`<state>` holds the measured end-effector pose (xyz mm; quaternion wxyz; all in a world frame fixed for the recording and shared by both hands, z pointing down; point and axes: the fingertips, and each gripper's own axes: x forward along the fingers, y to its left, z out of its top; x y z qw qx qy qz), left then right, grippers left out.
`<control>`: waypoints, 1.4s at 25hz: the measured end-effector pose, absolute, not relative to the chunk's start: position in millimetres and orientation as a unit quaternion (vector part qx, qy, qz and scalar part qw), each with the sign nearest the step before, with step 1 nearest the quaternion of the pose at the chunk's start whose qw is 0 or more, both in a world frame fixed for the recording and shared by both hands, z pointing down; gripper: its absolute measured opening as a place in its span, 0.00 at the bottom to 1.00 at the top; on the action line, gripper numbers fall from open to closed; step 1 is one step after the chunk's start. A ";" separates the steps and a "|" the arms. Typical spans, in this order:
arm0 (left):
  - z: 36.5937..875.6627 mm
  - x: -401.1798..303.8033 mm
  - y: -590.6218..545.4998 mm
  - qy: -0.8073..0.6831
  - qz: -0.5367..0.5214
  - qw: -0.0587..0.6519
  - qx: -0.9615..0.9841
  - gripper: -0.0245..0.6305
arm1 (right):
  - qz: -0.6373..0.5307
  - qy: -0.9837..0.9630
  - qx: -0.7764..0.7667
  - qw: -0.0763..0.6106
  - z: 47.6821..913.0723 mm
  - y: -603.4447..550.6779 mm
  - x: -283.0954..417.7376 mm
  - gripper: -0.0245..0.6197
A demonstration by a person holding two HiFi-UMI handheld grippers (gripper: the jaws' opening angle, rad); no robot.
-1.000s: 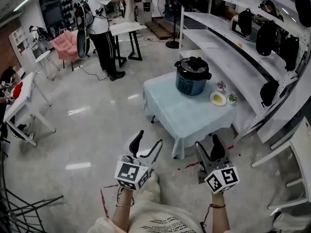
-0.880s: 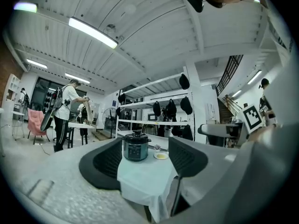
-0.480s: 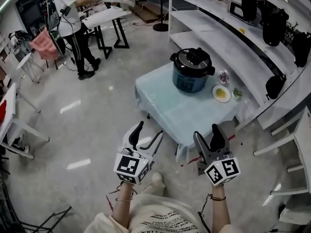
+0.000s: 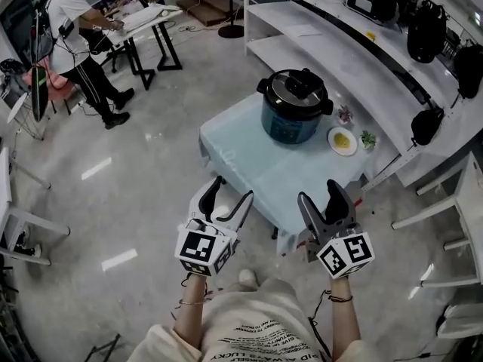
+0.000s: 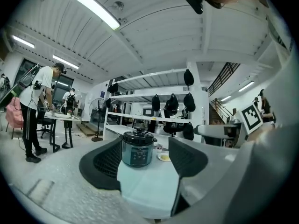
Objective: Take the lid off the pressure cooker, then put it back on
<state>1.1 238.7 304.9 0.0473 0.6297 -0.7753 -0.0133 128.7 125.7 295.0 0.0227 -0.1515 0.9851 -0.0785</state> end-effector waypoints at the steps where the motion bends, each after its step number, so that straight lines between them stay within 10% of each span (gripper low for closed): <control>1: 305.0 -2.3 235.7 -0.774 -0.014 0.046 0.631 0.49 | -0.079 0.985 -0.153 0.022 295.3 123.0 124.5 0.55; 35: 302.1 -163.2 4.3 -0.674 0.013 0.050 0.737 0.49 | -0.092 0.963 -0.253 0.023 295.9 -79.5 -39.2 0.55</control>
